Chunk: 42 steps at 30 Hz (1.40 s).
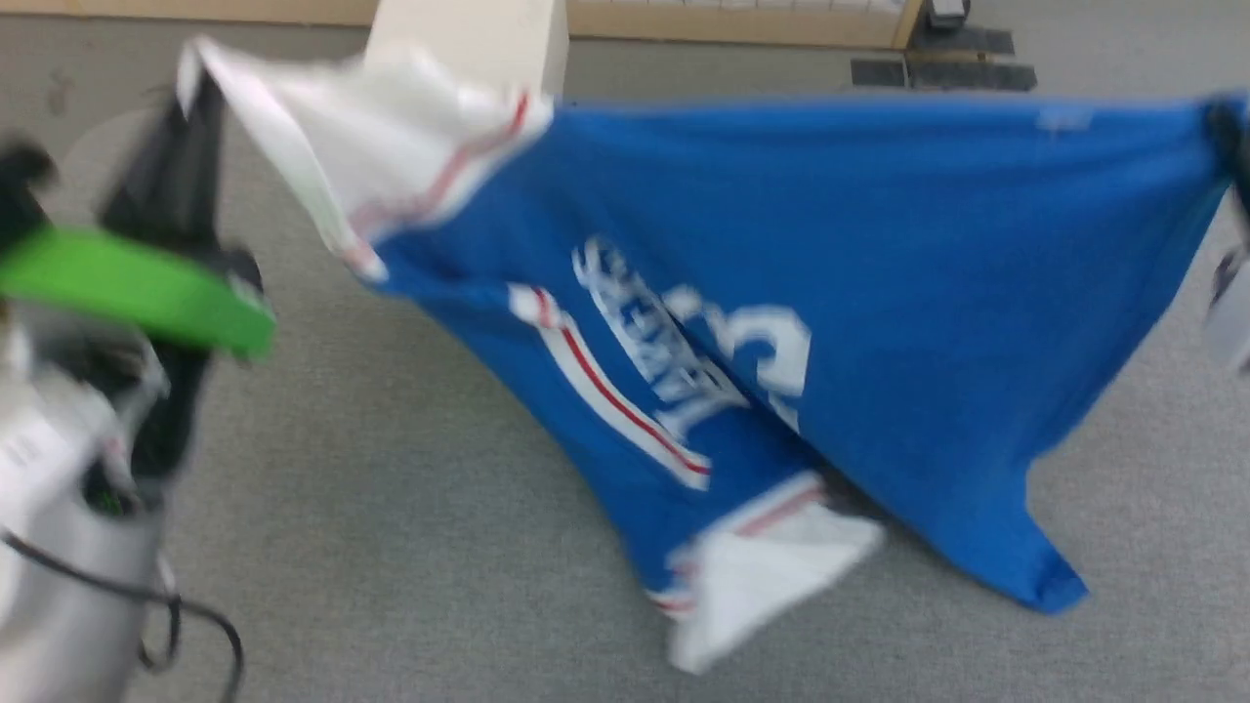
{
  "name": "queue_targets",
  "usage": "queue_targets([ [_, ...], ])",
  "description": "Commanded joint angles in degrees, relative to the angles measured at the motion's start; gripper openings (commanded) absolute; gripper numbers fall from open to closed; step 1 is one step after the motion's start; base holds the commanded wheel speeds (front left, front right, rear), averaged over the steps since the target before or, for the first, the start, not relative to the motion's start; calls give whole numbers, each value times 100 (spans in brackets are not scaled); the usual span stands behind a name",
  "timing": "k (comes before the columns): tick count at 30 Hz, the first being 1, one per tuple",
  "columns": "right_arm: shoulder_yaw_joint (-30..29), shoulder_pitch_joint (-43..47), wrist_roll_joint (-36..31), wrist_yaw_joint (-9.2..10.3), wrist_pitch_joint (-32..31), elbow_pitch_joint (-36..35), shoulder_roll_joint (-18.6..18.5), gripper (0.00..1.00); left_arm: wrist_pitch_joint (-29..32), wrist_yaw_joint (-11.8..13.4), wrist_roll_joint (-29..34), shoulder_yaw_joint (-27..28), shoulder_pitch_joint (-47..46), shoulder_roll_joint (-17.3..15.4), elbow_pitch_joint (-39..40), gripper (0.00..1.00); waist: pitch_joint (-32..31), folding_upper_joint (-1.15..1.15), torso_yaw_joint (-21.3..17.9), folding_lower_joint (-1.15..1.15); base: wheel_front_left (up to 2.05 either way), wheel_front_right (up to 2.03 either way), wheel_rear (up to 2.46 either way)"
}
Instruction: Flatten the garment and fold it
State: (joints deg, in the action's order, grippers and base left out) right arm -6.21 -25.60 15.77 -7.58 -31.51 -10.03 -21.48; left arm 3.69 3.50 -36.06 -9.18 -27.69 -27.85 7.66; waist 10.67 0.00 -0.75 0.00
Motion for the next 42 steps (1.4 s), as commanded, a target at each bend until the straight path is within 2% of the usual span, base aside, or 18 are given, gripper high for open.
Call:
queue_targets([
  [1,36,-321,56,9,-167,-11,-142,0,86,-43,-67,52,-400,-69,-72,0,428,0,-44,0,0,0,0],
  [5,289,-1449,82,9,-604,92,-461,0,399,-59,-43,56,-1673,-130,-301,0,991,0,-116,0,0,0,0],
  [10,528,-3068,-108,9,-696,552,-468,0,631,8,213,61,-3369,-237,-690,0,1776,0,-286,0,0,0,0],
  [14,649,-4257,-435,9,-457,1154,-331,0,556,129,481,89,-4704,-222,-1061,0,2273,0,-393,0,0,0,0],
  [17,594,-5003,-733,9,-52,1565,-188,0,283,185,670,102,-5596,-144,-1343,0,2530,0,-457,0,0,0,0],
  [22,462,-5549,-1120,9,637,2019,91,0,-201,132,804,55,-6332,19,-1715,0,2654,0,-476,0,0,0,0],
  [26,546,-5247,-1128,9,1016,2253,190,0,-418,-90,809,-131,-6013,62,-2073,0,2532,0,-400,0,0,0,0],
  [30,714,-4442,-951,9,1275,2411,240,0,-550,-300,815,-349,-5093,-18,-2470,0,2236,0,-339,0,0,0,0],
  [37,1106,-2360,-455,9,1443,2470,370,0,-416,-656,552,-714,-2703,-247,-2937,0,1337,0,-244,0,0,0,0],
  [42,1197,-987,-126,9,1335,2340,425,0,-180,-680,327,-950,-941,-367,-2715,0,783,0,-142,0,0,0,0],
])
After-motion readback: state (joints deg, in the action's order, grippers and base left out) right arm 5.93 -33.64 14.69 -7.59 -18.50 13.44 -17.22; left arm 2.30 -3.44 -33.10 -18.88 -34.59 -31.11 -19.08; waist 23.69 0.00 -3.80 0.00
